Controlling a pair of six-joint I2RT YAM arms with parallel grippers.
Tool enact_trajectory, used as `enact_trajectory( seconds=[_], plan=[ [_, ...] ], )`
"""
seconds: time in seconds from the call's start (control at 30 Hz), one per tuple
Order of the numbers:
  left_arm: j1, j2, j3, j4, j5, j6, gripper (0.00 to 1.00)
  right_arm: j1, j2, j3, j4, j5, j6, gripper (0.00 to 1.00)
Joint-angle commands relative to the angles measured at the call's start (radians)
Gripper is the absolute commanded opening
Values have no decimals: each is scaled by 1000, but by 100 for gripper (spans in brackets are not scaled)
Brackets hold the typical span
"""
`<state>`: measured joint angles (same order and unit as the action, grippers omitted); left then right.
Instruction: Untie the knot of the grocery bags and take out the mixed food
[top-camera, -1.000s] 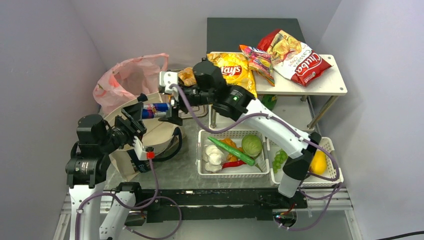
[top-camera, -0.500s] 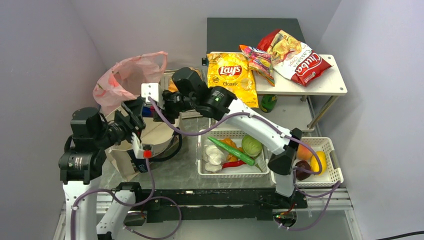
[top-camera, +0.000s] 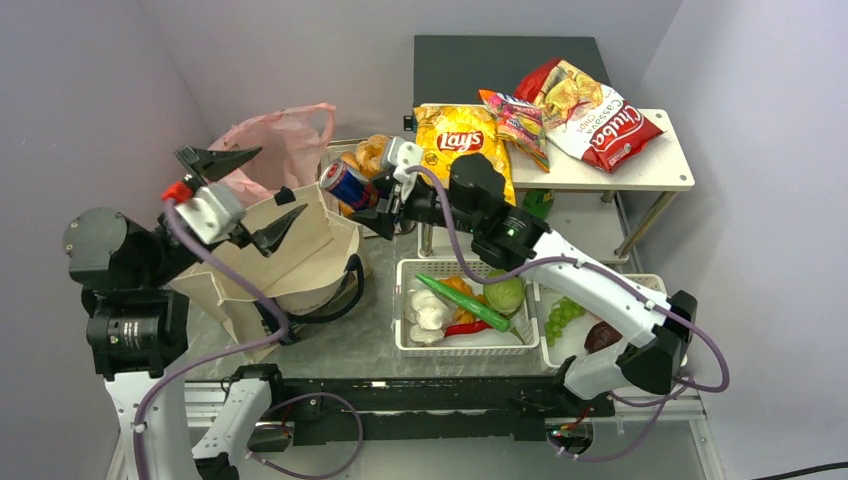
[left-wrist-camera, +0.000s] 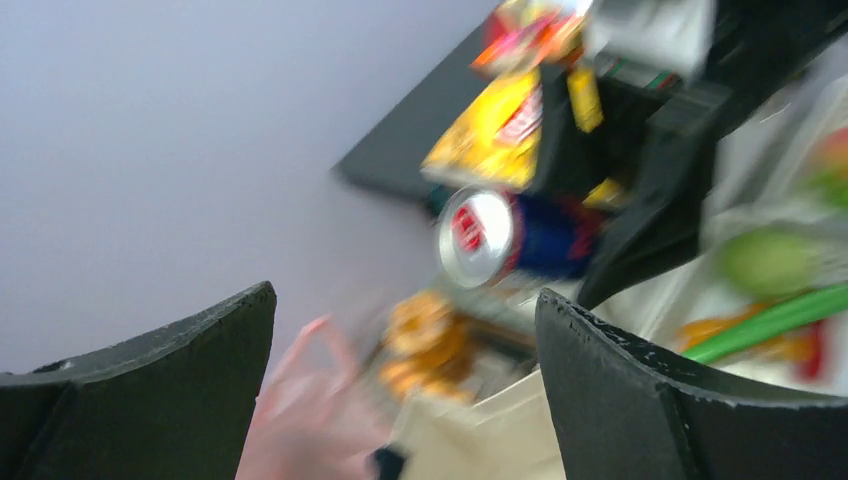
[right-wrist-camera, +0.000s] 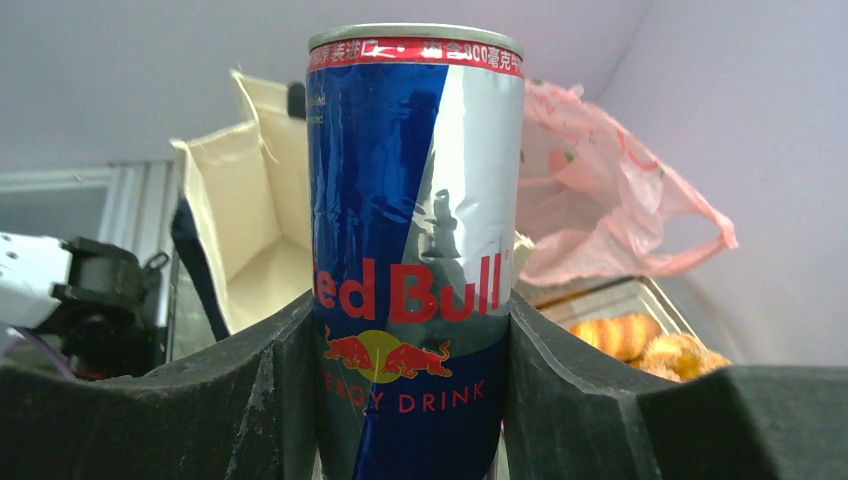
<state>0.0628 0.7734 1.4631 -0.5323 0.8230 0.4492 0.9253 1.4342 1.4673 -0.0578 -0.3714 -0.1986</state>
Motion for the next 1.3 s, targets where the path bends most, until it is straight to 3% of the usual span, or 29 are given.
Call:
enact_trajectory(
  seconds=[0.0,0.03,0.07,0.33,0.47,0.73,0.77,0.87,0.93,1.03,1.17,1.27],
  plan=[
    [3,64,6,440,342,-796,99,19,-119,-69,348,-4,94,0],
    [0,79,-3,492,352,-896,99,24,-139,-104,385,-9,89,0],
    [-7,95,15,452,331,-902,99,30,-157,-139,424,-9,82,0],
    [-209,147,28,318,306,-766,99,71,-199,-213,473,2,38,0],
    [-242,150,-1,321,288,-759,99,79,-213,-242,516,-6,27,0],
    [-280,168,-6,313,266,-724,57,93,-205,-235,516,7,35,0],
    [-282,168,-6,305,267,-717,58,92,-204,-234,520,12,37,0],
    [-285,157,-24,298,242,-716,86,94,-200,-229,527,22,43,0],
    [-285,144,-48,304,227,-715,92,93,-197,-228,538,25,49,0],
    [-285,146,-42,274,213,-700,88,94,-192,-226,539,18,46,0],
    [-285,152,-19,271,215,-692,73,98,-190,-228,533,10,36,0],
    [-285,151,-28,316,234,-733,72,99,-189,-231,530,5,37,0]
  ],
)
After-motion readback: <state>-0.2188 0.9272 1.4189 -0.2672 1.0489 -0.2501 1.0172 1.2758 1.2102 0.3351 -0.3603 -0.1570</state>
